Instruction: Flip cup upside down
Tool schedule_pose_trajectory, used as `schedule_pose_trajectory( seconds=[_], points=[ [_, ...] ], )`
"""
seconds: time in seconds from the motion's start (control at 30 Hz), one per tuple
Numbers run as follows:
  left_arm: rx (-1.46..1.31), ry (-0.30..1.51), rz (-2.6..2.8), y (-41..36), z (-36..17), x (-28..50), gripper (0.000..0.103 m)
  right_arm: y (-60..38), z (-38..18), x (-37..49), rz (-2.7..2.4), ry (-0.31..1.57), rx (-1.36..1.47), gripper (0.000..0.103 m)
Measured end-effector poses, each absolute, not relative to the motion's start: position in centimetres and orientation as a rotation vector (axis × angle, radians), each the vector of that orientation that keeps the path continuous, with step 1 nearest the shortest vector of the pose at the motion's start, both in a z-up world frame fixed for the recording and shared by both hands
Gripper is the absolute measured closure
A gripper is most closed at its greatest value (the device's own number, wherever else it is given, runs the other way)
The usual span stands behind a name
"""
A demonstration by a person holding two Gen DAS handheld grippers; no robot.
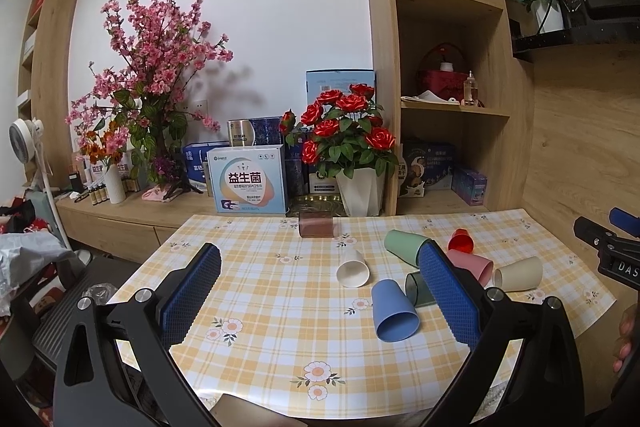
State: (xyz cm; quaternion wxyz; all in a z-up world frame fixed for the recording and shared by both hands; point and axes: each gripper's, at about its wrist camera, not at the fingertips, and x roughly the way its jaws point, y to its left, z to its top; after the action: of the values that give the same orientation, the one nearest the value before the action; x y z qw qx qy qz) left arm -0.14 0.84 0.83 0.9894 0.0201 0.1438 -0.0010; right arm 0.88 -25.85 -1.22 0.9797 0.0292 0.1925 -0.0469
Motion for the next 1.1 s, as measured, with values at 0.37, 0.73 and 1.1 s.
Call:
schedule_pose_trajectory(
  seconds=[0.37,0.73,1.1],
  points=[
    [0.038,0.29,0.0,0.88,0.87,-0.11,0.006,-25.84,-1.31,0.85,-0.094,0.388,0.06,0.014],
    [0.039,0.29,0.0,0.96,0.77,-0.12,0.006,-25.78,-1.4,0.95,-0.097,0.39,0.063,0.014],
    [0.039,0.291,-0.002,1.0,0.89,-0.14,0.006,-25.84,-1.32,0.97,-0.096,0.393,0.065,0.014]
  ],
)
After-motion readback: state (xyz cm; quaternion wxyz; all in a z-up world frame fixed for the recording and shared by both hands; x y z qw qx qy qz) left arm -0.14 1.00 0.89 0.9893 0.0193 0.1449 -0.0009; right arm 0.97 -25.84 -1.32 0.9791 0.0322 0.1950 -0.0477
